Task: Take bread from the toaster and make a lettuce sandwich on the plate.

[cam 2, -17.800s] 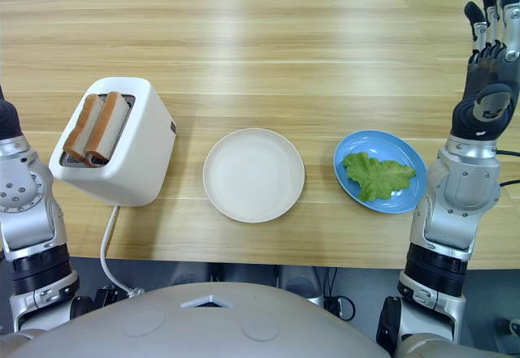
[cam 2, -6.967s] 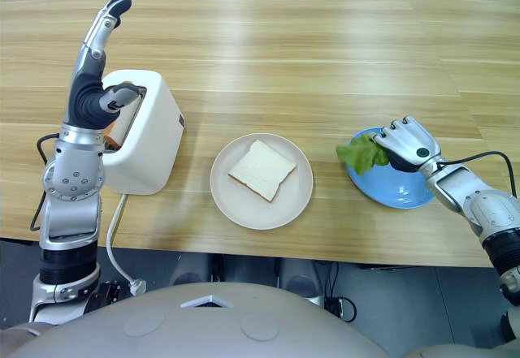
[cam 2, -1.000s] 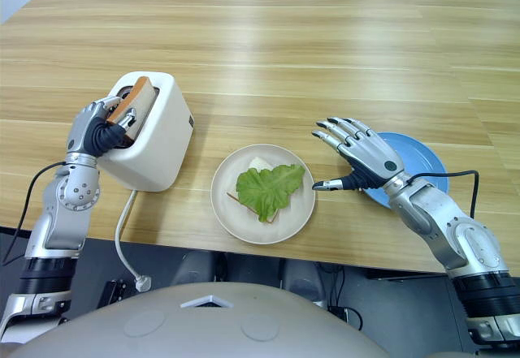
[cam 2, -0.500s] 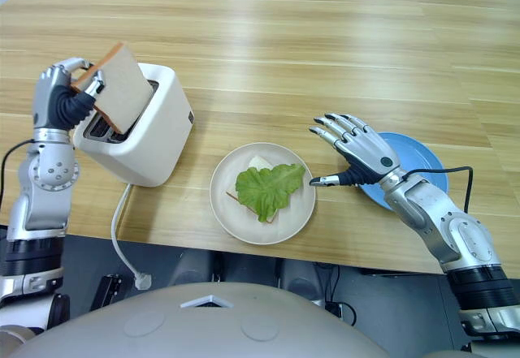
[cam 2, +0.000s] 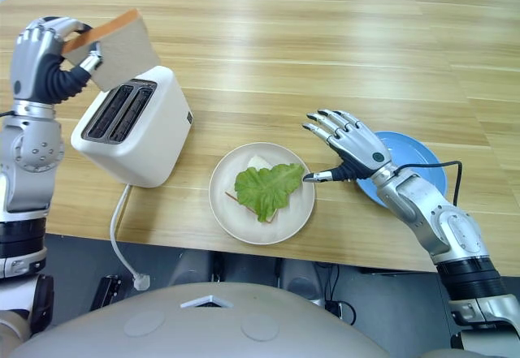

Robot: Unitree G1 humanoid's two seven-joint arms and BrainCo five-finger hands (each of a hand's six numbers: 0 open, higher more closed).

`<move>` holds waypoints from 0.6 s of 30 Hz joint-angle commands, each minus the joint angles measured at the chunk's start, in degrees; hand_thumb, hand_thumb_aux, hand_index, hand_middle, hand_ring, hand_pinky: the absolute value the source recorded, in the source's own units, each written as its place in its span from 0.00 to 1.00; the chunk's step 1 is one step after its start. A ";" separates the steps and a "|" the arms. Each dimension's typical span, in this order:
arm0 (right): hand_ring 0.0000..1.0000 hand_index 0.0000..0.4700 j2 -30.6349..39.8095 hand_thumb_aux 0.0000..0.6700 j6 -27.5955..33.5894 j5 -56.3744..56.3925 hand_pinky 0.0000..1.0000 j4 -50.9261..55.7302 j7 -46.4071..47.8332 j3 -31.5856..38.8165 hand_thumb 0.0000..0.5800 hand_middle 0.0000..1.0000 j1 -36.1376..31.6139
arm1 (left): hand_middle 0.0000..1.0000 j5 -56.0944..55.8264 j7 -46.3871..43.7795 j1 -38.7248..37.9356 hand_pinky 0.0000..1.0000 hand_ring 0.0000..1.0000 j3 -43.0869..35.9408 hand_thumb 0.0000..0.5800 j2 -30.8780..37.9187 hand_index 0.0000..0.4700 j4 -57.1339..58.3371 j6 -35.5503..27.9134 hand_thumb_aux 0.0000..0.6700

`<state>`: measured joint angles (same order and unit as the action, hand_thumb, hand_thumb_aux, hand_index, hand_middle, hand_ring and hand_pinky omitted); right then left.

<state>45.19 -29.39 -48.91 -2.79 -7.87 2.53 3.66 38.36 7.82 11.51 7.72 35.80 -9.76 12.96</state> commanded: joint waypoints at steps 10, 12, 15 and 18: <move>0.00 0.00 2.15 0.00 2.11 2.71 0.00 7.65 -5.79 -6.02 0.00 0.00 -4.44 | 0.99 10.37 0.44 -1.00 0.99 0.99 -19.42 1.00 -6.94 0.98 -3.37 10.14 1.00; 0.00 0.00 2.15 0.00 2.40 2.93 0.00 7.66 -6.08 -6.13 0.00 0.00 -4.48 | 0.99 11.76 1.17 -0.76 0.99 0.99 -21.38 1.00 -7.78 0.98 -2.85 11.44 1.00; 0.00 0.00 2.12 0.00 2.66 2.97 0.00 7.58 -6.22 -5.59 0.00 0.00 -4.69 | 1.00 14.18 2.92 -0.30 1.00 1.00 -23.59 1.00 -8.51 0.98 -1.26 13.06 1.00; 0.00 0.00 1.71 0.00 2.74 2.94 0.00 7.42 -6.09 -4.84 0.00 0.00 -4.83 | 1.00 18.48 5.71 0.68 1.00 1.00 -26.18 1.00 -9.08 0.98 1.19 13.77 1.00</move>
<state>47.03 -26.86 -46.39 4.35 -14.11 -2.67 -0.86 53.82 11.87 11.54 -16.64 27.19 -10.68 26.15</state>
